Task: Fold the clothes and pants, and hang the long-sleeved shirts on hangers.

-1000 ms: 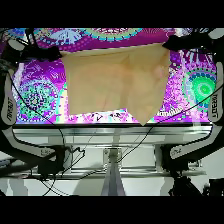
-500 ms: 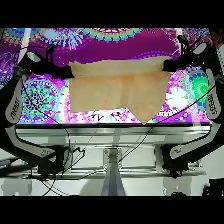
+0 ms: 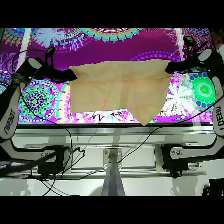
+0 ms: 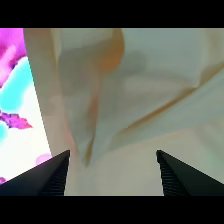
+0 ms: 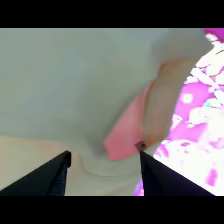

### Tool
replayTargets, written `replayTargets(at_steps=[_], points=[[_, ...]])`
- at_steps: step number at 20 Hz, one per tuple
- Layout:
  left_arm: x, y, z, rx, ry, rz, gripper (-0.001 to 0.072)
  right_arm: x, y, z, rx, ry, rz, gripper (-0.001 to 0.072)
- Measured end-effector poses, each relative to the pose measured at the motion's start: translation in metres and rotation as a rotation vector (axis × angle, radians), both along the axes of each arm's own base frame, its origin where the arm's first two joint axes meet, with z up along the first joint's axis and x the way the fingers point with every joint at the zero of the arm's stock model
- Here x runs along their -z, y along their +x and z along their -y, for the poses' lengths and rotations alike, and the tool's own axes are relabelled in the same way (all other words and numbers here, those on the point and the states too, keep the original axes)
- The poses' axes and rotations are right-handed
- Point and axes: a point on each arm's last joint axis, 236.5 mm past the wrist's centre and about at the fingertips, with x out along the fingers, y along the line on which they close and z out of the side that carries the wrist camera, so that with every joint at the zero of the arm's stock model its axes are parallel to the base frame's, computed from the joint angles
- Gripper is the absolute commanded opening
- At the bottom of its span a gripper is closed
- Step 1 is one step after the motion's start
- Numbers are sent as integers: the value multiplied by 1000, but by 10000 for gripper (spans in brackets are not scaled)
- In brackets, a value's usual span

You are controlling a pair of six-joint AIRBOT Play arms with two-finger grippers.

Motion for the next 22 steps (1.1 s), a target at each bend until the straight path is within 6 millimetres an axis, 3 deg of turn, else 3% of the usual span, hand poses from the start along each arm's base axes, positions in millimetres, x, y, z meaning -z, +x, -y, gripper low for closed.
replayTargets(at_steps=[1, 3, 7, 9, 11, 14, 18, 20, 22], points=[[-16, -1, -4, -3, 10, 30, 588, -8, -6, 8, 2, -27, 3, 463], [-57, -5, -17, 1, 55, 118, 467, -20, -23, 29, 28, -62, -1, 463], [-147, -29, -43, 18, 208, 328, 470, -10, -92, 60, 126, -43, -109, 445], [-178, -45, -51, 13, 261, 404, 470, 12, -131, 52, 166, 34, -195, 445], [-190, -62, -54, -2, 277, 427, 470, 39, -165, 26, 187, 146, -283, 445], [-172, -84, -56, -25, 270, 363, 469, 65, -195, -23, 204, 328, -356, 446], [-113, -112, -55, -34, 250, 209, 469, 85, -223, -68, 202, 451, -429, 438], [-79, -127, -54, -59, 229, 119, 469, 91, -233, -82, 196, 478, -457, 238], [-48, -139, -53, -98, 208, 37, 468, 93, -239, -93, 192, 498, -478, 214]])
